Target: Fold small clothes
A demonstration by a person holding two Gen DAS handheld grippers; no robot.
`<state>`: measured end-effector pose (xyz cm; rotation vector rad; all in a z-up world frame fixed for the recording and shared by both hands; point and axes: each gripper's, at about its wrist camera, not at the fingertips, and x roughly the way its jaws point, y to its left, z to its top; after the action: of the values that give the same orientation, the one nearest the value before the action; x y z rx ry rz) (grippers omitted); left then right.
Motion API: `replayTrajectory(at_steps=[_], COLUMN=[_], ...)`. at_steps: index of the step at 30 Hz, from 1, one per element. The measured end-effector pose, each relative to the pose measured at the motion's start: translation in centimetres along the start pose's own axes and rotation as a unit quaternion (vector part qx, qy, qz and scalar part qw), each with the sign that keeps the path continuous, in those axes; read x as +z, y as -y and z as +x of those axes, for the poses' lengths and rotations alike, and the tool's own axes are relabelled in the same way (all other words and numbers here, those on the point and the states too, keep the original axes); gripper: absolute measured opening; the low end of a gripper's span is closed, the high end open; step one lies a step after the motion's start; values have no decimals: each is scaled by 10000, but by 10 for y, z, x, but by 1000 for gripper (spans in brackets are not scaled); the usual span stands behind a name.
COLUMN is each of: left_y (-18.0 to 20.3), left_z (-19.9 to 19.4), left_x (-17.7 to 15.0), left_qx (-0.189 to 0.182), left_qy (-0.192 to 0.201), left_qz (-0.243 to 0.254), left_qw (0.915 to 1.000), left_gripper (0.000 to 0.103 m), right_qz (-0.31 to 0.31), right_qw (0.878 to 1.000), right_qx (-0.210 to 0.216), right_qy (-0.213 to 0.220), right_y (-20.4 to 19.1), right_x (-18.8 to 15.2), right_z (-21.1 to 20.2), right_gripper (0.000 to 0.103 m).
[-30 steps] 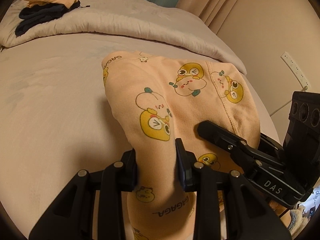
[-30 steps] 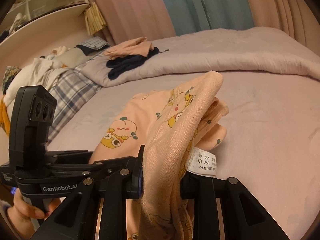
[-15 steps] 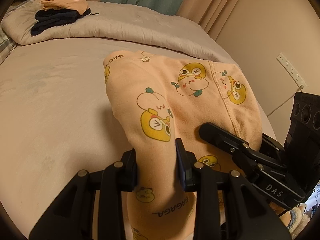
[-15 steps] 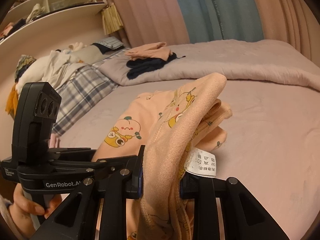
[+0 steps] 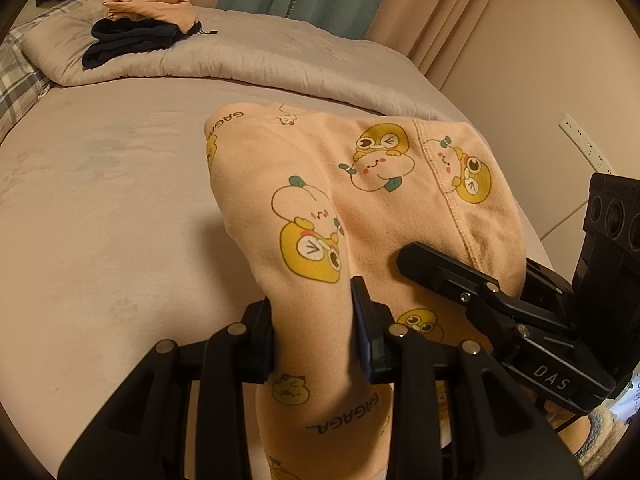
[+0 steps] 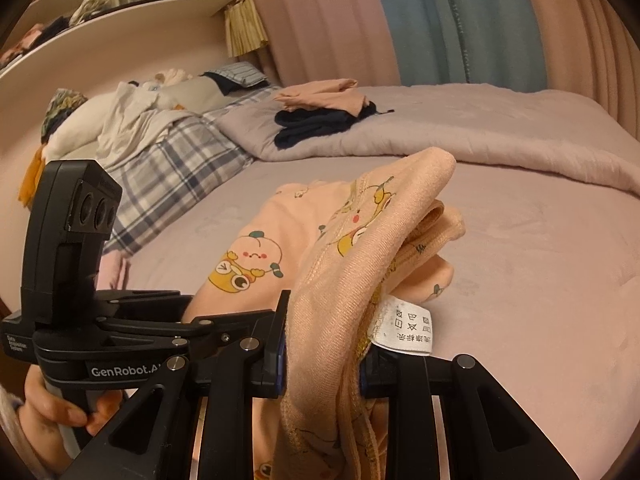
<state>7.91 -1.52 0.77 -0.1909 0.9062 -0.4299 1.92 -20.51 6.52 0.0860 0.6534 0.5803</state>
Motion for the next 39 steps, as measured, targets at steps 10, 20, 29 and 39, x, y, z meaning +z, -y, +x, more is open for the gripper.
replayTrajectory(at_steps=[10,20,29,39], left_y=[-14,-23,-27,-34], left_z=[-10,-23,-32,-32], left_x=[-6,-8,-12,-9], left_qx=[61,118,174,207], left_qy=[68,179,280,300], left_qz=[-158,-233,-243,-316], left_qw=[9998,9995,9992,9988], left_gripper=[32,32,32,33], right_qz=[-253,-455,-606,-648], right_qw=[9996,9989,9980,9977], right_qx=[33,46,67,93], right_qy=[-101,-123,-139,-166], right_y=[-16,-26,-30,-31], right_x=[4,7,11,15], right_z=[12,16,19,26], right_gripper=[27,27,27,27])
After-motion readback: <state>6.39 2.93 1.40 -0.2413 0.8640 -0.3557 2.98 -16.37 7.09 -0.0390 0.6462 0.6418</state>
